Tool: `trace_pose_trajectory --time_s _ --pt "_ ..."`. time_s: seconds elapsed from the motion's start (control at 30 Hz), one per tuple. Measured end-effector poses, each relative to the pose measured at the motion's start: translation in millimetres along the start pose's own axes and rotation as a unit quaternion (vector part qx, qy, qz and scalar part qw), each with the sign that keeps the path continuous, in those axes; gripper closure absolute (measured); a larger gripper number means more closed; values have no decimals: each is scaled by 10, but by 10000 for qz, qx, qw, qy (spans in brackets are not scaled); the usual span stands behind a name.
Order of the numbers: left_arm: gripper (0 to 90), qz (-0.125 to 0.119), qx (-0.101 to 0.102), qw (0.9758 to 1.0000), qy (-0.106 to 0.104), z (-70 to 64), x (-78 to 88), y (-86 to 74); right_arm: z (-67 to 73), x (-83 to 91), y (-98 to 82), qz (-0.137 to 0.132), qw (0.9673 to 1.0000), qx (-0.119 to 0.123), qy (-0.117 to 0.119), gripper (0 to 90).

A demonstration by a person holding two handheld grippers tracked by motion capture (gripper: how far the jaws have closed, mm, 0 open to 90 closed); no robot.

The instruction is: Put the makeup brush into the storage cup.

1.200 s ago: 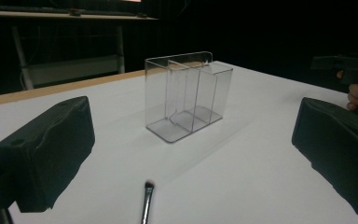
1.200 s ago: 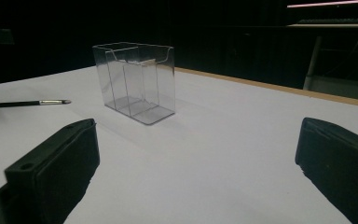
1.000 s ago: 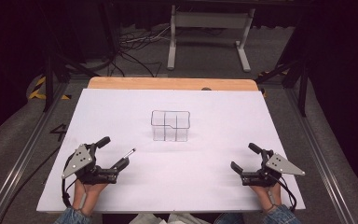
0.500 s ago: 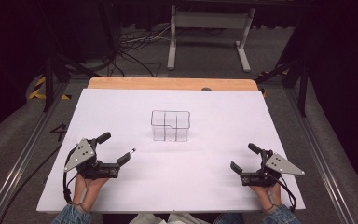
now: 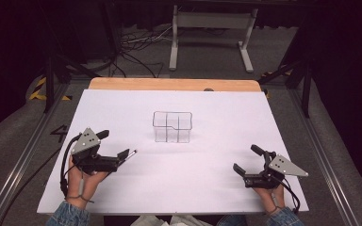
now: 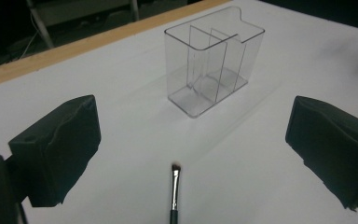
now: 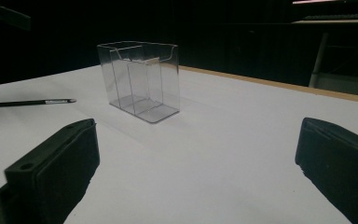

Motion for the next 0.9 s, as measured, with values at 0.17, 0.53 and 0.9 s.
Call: trace_pose_trajectory --time_s 0.17,0.53,0.9 --pt "52 713 223 9971 -152 19 -5 27 2 -4 -3 15 10000 -19 13 1" --pt "50 1576 -24 9873 201 -12 27 113 -2 -6 -4 33 10000 -73 17 1" --pt "58 2451 96 9694 72 41 -23 92 -5 -7 -9 54 10000 -82 2 2"
Point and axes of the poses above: each handheld gripper's, and its own axes: x roughly backward along the jaws, y roughly out of its top, z roughly to its left, the point moved 6 cm from there along -x, roughly forward along the jaws, and after that the axes turned 11 degrees about -y, right-handed, at the moved point
